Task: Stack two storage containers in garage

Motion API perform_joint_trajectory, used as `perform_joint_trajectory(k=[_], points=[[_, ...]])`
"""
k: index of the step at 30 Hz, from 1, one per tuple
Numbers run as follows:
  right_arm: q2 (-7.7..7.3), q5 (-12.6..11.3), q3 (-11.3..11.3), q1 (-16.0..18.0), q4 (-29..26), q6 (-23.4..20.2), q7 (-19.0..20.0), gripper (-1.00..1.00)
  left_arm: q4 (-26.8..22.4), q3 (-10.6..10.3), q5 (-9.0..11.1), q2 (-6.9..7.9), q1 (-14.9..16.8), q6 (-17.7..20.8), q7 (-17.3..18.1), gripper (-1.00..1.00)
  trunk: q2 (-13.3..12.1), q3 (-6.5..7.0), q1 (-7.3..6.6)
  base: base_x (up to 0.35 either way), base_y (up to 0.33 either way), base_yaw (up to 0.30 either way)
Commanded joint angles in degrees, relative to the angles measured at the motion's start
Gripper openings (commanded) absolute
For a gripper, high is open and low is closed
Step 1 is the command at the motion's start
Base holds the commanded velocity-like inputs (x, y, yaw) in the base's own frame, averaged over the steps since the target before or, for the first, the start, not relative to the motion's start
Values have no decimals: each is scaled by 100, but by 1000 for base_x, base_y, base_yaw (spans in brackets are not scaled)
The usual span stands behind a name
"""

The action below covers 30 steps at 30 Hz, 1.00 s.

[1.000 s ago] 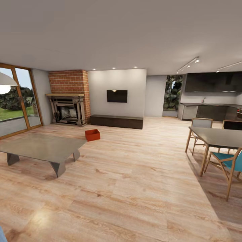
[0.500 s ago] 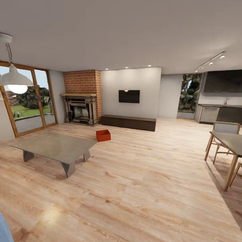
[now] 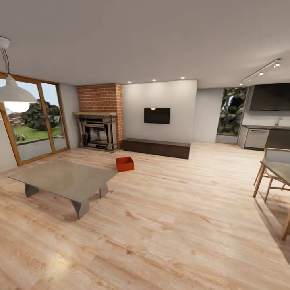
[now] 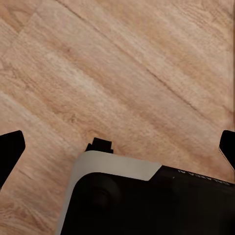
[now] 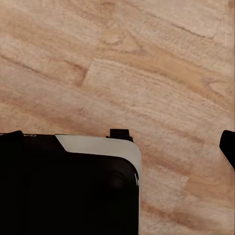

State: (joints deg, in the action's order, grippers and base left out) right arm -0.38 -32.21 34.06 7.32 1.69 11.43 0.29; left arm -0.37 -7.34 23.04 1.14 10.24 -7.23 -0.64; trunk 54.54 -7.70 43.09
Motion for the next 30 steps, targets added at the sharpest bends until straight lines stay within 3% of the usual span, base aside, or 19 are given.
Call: perform_joint_trajectory(k=[1,30], points=[[1,-40,48,7,16,28,1,100,5,-49,43,0,4,-15,-7,100,5,-8,4,322,0,0],[-4,-38,50,7,16,21,23,100,4,-49,41,0,4,-15,-7,100,5,-8,4,322,0,0]])
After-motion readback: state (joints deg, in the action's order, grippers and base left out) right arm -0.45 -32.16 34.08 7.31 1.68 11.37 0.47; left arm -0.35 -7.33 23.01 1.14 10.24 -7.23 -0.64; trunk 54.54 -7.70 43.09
